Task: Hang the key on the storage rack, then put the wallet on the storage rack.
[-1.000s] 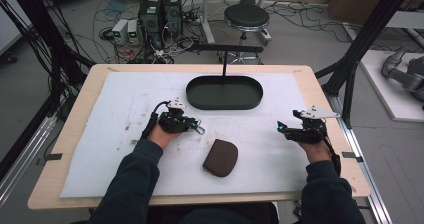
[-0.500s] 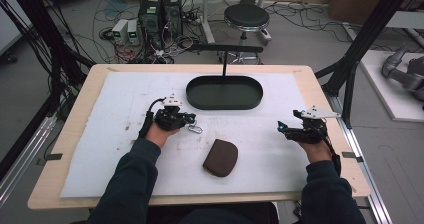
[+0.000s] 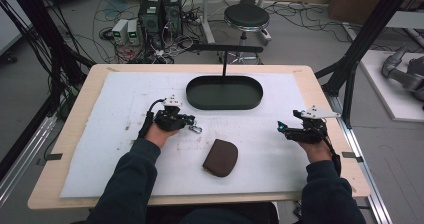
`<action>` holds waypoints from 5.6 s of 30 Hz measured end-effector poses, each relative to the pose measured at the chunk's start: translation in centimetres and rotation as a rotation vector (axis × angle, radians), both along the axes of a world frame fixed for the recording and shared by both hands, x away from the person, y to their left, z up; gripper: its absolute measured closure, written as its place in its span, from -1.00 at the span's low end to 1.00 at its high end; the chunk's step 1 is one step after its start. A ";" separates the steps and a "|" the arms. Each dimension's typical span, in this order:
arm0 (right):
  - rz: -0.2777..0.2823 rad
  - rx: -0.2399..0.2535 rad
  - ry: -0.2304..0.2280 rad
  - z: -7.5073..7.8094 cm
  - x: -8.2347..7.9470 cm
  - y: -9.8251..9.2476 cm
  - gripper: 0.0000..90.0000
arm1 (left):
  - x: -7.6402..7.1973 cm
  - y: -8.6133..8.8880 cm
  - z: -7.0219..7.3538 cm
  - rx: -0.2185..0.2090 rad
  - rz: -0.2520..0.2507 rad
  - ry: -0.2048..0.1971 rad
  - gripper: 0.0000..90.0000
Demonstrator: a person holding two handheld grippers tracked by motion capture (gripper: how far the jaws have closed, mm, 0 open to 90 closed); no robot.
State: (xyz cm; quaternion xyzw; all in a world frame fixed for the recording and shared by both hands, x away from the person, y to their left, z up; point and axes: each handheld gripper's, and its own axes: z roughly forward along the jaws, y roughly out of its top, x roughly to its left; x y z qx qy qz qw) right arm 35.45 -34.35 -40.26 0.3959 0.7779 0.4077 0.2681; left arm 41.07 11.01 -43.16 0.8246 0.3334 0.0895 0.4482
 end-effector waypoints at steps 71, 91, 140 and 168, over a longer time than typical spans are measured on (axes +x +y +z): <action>0.015 0.061 0.021 -0.3 0.0 -0.6 -0.47 | 14.3 -1.1 12.6 -0.081 0.208 -0.269 0.92; 0.030 0.045 0.021 -0.3 0.0 0.2 -0.52 | 6.8 3.9 11.4 -0.205 0.359 -0.333 -0.56; 0.465 0.122 0.225 -1.8 0.0 11.3 -0.54 | -6.0 9.9 2.0 -0.129 0.307 -0.301 -0.58; 0.607 0.185 0.537 -4.6 1.7 14.1 -0.05 | -5.9 9.8 1.6 -0.116 0.307 -0.285 -0.52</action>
